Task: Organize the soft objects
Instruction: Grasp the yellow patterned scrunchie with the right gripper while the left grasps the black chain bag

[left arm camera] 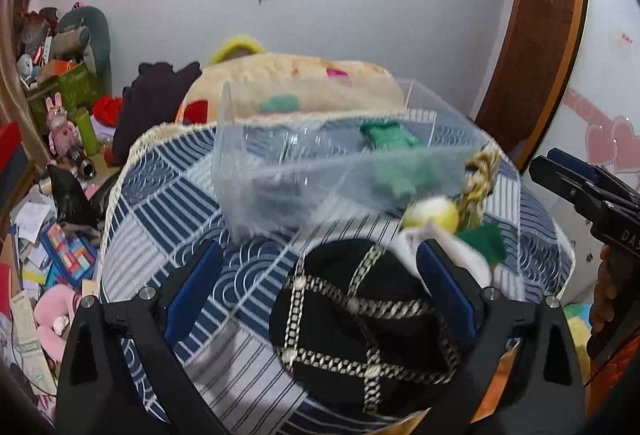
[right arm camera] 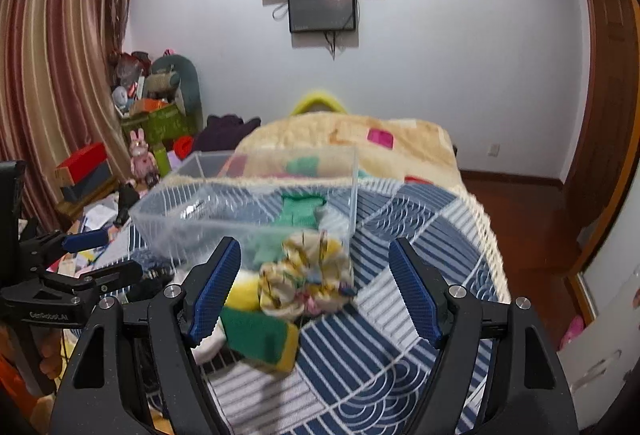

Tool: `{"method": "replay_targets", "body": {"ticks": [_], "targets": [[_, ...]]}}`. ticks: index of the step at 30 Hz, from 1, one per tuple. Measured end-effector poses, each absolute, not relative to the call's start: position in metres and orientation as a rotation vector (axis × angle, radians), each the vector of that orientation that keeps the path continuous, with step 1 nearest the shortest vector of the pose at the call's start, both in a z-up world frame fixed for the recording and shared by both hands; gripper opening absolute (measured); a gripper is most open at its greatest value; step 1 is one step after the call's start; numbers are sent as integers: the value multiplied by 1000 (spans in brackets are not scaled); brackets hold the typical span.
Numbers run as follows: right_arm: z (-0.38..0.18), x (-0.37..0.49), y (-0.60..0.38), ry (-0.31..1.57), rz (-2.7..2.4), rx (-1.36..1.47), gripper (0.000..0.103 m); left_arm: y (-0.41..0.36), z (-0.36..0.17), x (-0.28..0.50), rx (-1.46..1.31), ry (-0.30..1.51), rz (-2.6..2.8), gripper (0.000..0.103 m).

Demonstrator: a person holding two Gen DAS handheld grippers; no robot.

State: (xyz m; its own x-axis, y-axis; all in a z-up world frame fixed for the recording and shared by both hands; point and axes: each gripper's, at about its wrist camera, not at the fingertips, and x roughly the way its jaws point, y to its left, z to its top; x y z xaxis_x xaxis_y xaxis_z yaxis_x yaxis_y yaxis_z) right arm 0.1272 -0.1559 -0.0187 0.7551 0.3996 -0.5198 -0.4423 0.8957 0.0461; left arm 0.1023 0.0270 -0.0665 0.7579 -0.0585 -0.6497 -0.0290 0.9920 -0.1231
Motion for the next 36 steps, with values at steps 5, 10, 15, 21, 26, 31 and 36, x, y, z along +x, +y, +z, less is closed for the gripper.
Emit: {"method": "replay_targets", "body": {"ticks": [5,10,15,21,26,31,36], "targets": [[-36,125,-157,601,459,-86,74,35,-83,97,-118,747,20,98],[-42,125,-159,621,456,-83,74,43,-94,90,-113,765,40,99],[-44,129,-158,629,449,-87,74,46,-107,90,-129,787,25,99],[-46,143,-157,639,449,-65,74,51,-117,90,-212,783,-2,98],[-50,155,-156,662,469,-26,74,49,-118,84,-242,775,-57,75],[-58,164,-147,686,484,-19,73,48,-119,83,-278,776,-97,61],[-64,164,-140,705,509,-34,40,40,-115,77,-245,765,-85,52]]}}
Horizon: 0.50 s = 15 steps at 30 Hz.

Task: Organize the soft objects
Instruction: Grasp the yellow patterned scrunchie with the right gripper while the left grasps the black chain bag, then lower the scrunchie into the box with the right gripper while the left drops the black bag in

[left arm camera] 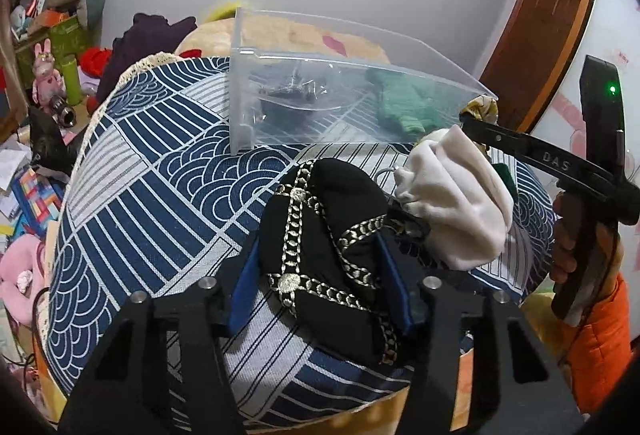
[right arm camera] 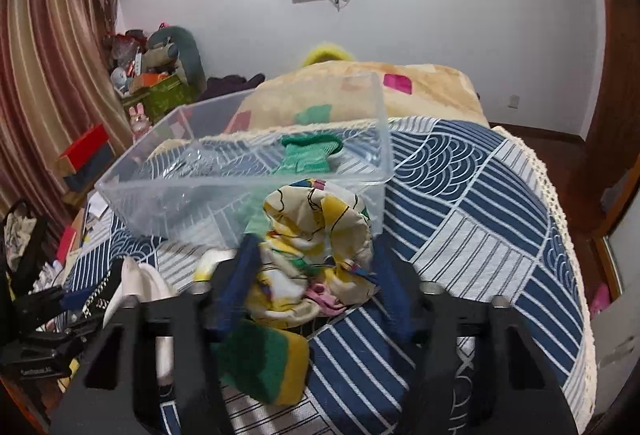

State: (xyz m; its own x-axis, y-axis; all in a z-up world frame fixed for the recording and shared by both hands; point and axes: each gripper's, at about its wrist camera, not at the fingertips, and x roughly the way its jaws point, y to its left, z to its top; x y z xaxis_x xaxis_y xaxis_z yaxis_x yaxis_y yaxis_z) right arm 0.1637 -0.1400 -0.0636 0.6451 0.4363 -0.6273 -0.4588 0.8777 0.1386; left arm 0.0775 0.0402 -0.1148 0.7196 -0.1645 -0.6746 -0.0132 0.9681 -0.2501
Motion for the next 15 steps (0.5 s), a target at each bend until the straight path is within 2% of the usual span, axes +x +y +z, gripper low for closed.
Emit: {"method": "replay_targets", "body": {"ticks": [2,5,15], "targets": [[-65,162,-141,711,516,-31,26,37,-113,75,-226,764,-83,45],[-62,160,-146,709,524,-12,18,34,-110,71,-203,762,-76,38],[-42,140,-148,625,501,-68,16,33,-87,63,-149,720,-51,30]]}}
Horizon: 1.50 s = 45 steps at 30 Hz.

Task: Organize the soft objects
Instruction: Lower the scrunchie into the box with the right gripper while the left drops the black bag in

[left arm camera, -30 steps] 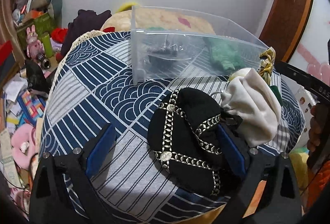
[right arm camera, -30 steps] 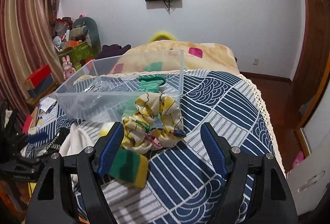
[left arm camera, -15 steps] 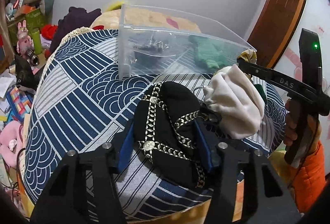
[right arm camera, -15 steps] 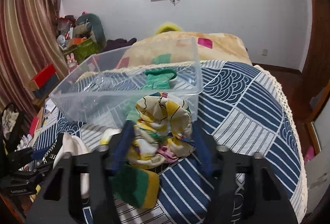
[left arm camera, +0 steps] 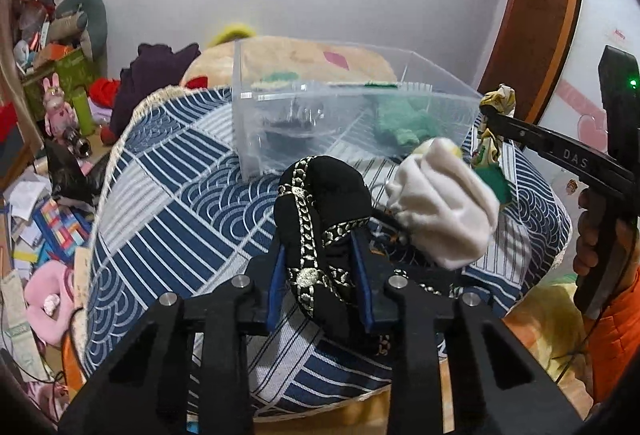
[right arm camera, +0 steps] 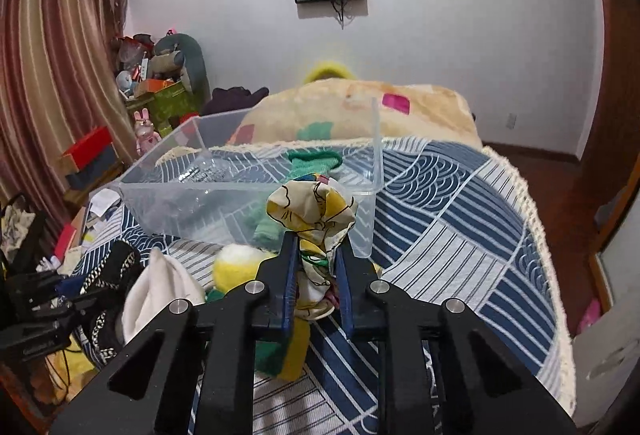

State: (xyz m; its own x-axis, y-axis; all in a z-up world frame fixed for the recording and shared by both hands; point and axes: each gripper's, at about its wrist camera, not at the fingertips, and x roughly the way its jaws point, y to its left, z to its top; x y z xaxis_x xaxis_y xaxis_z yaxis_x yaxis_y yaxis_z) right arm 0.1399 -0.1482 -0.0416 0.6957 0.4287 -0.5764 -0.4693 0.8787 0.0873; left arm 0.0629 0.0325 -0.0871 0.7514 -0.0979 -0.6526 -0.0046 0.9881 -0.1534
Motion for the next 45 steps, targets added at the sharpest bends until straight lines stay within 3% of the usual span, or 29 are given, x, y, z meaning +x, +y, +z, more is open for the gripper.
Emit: {"method": "replay_targets", "body": {"ticks": [27,45], "targets": [[12,126,-144,441,524,-55,16,56,14,101,-126,447,18,29],[11,158,-106,438,578,-83,16,31,19,146,-55,390,-4,29]]}}
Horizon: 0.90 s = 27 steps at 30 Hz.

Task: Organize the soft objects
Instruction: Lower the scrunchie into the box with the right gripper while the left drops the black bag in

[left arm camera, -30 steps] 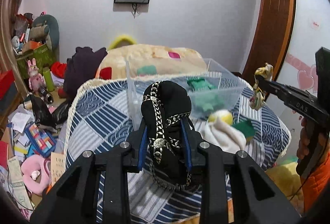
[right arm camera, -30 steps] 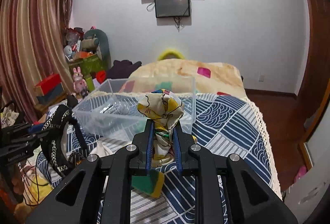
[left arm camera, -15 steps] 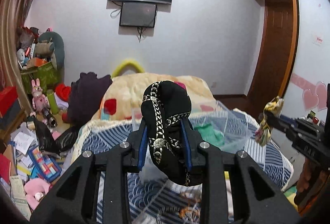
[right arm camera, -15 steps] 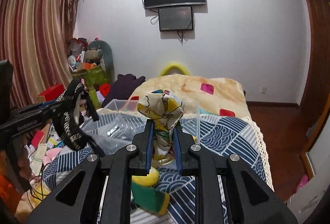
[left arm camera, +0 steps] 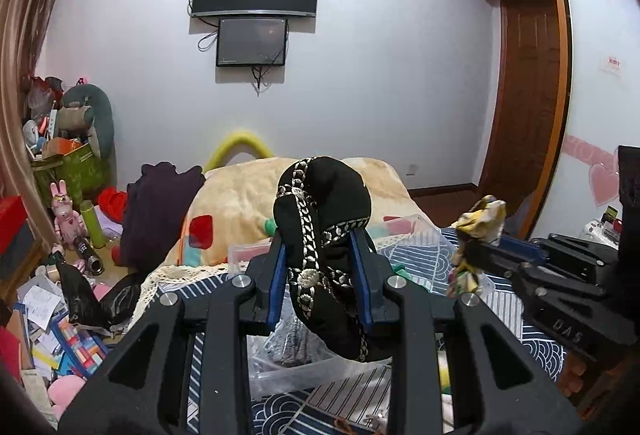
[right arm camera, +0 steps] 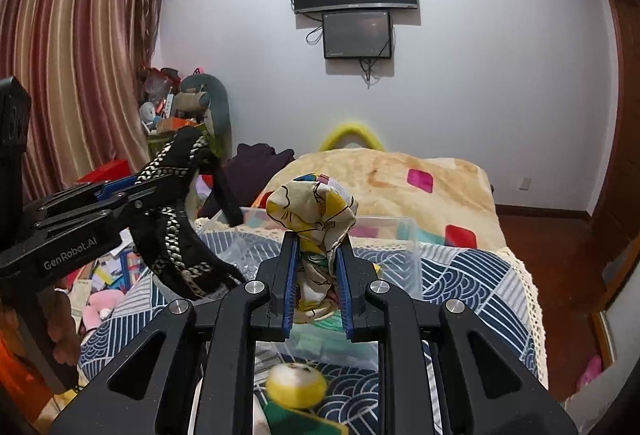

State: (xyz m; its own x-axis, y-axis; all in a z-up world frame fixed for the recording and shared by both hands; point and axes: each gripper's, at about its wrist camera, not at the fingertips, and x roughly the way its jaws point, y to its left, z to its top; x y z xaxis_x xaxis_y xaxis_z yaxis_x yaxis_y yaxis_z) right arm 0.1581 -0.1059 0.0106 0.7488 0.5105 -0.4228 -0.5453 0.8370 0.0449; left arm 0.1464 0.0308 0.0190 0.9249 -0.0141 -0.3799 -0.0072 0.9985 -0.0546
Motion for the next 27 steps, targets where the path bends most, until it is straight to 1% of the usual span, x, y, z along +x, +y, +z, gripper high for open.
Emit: {"method": "replay_targets", "body": {"ticks": [6,12,21,27], "targets": [[-1,168,-96,481,585,-107,16,22,6,161,-3,407,11,29],[-17,181,-89,541,570,-138,16,20,-15,180,9,464,16,30],[-31,192,-85,623,559,-170,16,31,-36,204,-38,566,5,30],[-37,199,-82,656,556,-179,17,37,-51,218,-80,654,-4,33]]}}
